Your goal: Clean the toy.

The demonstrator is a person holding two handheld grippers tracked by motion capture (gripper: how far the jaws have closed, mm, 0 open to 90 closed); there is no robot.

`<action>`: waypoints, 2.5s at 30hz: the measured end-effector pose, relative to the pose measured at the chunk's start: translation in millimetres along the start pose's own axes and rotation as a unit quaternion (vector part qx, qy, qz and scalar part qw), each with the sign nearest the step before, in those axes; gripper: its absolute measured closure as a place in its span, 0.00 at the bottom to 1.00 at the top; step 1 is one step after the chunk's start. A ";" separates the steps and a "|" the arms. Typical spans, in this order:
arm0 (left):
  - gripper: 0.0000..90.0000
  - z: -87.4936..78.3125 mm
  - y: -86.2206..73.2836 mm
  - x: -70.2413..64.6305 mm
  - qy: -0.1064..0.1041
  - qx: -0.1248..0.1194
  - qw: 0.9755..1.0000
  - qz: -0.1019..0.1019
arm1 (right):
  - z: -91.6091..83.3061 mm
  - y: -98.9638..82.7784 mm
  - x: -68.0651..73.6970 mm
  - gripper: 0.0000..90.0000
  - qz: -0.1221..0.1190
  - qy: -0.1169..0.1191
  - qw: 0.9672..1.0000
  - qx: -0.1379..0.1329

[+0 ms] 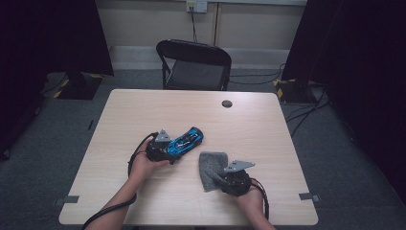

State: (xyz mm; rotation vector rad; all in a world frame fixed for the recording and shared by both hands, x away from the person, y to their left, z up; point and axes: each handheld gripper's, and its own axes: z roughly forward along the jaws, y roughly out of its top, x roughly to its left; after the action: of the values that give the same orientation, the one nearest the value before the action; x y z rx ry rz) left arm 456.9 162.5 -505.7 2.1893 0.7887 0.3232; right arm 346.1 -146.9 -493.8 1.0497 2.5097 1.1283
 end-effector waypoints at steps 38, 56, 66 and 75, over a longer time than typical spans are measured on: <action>0.28 0.0 0.1 0.1 0.005 -0.003 1.000 0.000 | -19.2 37.1 5.4 0.89 -0.063 -0.015 0.998 -0.014; 0.28 -0.1 0.1 0.2 0.005 -0.003 1.000 -0.001 | 46.3 117.2 23.1 0.89 -0.174 0.011 0.985 0.007; 0.28 -0.1 0.1 0.1 0.005 -0.003 1.000 -0.001 | 67.5 125.1 18.4 0.89 -0.179 0.017 0.982 0.051; 0.28 -0.4 0.3 0.8 0.004 0.000 1.000 0.004 | 64.0 121.0 -5.8 0.88 -0.148 -0.018 0.987 0.056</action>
State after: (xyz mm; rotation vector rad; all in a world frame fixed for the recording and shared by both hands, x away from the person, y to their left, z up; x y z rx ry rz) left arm 457.4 163.1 -505.2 2.1941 0.7844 0.3371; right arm 442.0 -58.5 -452.0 0.6813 2.6138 0.8849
